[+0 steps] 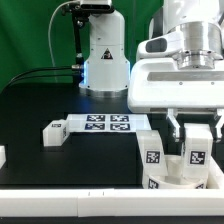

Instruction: Assemble stool

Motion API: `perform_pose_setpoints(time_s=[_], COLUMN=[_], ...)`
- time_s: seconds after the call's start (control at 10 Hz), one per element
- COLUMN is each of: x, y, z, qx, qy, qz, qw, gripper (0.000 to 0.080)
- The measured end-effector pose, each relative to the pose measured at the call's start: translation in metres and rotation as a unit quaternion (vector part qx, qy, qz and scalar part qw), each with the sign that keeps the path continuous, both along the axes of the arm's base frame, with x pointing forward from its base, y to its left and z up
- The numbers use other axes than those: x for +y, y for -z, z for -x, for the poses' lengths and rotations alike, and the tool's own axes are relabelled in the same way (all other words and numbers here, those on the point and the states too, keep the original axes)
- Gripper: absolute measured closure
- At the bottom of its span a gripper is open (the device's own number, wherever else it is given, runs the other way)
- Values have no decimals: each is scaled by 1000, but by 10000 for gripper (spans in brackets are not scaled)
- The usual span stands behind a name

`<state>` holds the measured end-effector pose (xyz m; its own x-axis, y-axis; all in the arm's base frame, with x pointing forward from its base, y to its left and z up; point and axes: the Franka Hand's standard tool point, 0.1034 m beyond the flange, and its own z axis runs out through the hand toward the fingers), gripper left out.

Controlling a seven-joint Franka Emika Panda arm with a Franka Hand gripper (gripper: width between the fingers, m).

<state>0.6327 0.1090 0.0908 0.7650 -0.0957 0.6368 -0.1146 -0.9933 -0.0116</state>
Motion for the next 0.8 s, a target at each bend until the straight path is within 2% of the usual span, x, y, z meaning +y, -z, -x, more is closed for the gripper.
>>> perform_pose_setpoints(time_s=[0.6, 0.7, 0.8], x=[3, 3, 2], y=[1, 2, 2], z=[7, 7, 7], qx=[10, 11, 11], qy=[15, 15, 15], qz=[-2, -2, -2], qw=[1000, 1000, 1000], gripper=[465, 234, 234])
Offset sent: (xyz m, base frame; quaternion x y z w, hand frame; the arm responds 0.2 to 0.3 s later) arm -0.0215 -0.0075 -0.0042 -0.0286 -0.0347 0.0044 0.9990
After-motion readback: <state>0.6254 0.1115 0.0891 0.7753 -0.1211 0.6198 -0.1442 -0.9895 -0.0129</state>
